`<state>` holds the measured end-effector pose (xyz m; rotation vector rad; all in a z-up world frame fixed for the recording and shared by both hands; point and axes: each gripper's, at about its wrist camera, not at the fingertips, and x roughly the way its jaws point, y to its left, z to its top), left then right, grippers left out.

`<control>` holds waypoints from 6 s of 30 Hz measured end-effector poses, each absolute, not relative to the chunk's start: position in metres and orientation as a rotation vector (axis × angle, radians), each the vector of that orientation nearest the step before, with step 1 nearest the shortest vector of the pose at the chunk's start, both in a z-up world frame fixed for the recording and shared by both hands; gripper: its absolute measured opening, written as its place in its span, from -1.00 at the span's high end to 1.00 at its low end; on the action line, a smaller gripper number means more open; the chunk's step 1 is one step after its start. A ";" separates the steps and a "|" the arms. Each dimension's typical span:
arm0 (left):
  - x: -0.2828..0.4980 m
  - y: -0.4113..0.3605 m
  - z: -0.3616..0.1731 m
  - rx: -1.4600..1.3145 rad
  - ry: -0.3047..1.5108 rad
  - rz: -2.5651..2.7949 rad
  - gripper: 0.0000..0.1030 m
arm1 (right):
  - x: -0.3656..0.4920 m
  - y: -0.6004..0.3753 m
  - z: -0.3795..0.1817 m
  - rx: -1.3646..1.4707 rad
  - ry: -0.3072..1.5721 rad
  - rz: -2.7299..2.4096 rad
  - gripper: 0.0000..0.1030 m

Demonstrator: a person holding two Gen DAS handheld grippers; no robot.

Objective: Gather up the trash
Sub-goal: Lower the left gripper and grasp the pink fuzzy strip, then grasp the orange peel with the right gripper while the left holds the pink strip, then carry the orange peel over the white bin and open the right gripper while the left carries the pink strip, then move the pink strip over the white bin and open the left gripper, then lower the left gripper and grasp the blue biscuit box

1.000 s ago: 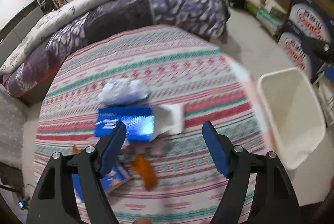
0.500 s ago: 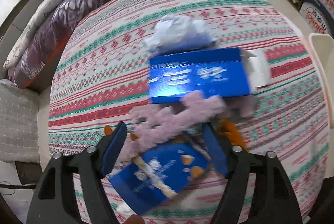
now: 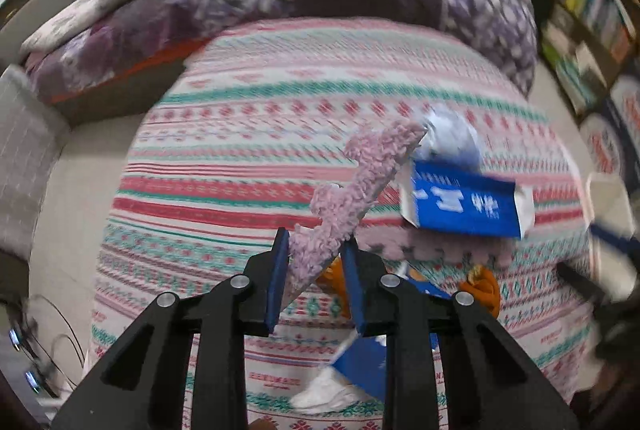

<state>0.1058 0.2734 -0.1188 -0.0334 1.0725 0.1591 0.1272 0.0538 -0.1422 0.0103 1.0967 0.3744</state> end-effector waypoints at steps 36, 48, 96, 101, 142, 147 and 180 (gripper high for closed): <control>0.053 0.301 -0.041 -0.147 0.729 0.317 0.48 | 0.106 0.096 -0.089 0.008 0.781 0.392 0.60; 0.044 0.267 -0.025 -0.093 0.587 0.361 0.48 | 0.097 0.077 -0.051 0.011 0.560 0.310 0.60; 0.092 0.083 -0.033 -0.012 0.608 0.052 0.48 | 0.098 -0.098 -0.041 0.102 0.586 -0.002 0.60; 0.094 0.062 -0.036 -0.002 0.619 0.012 0.48 | 0.098 -0.128 -0.043 0.135 0.606 -0.065 0.60; 0.124 -0.119 -0.081 -0.002 0.802 -0.422 0.41 | 0.062 -0.305 -0.057 0.397 0.623 -0.512 -0.86; 0.124 -0.126 -0.079 0.022 0.769 -0.424 0.02 | 0.062 -0.306 -0.059 0.384 0.623 -0.524 -0.86; 0.111 0.012 -0.077 0.054 0.722 -0.015 -0.01 | 0.086 -0.170 -0.062 0.158 0.628 -0.340 -0.86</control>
